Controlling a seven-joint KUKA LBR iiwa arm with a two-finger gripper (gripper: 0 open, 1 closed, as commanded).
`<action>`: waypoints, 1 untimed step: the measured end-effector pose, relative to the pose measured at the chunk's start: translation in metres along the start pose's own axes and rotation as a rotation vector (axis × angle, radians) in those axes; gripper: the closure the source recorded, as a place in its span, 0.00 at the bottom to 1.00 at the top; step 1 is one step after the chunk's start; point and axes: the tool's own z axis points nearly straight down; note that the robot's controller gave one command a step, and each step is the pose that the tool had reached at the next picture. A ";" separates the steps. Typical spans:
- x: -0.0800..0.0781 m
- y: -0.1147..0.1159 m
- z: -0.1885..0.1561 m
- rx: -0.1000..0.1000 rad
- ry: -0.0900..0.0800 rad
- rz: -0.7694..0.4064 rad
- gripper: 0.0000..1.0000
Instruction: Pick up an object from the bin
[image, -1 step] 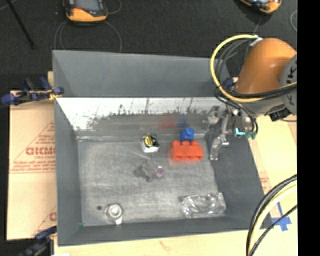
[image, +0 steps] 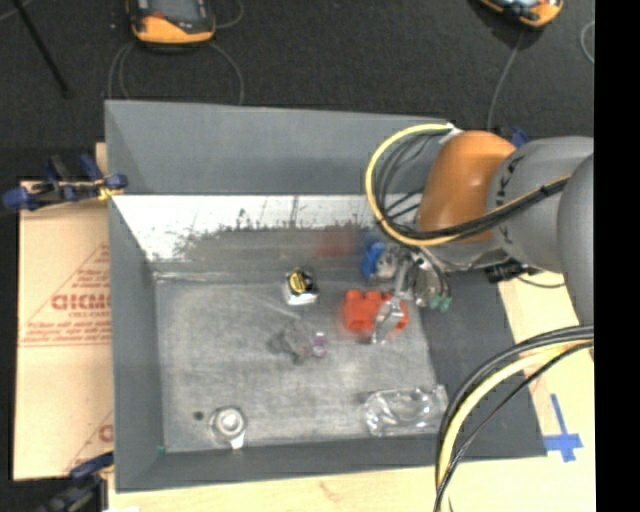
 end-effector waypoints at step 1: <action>-0.002 0.001 0.000 0.000 -0.011 -0.003 1.00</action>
Offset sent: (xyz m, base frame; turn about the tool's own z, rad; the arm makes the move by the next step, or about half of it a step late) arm 0.0000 0.0000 0.0000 0.0000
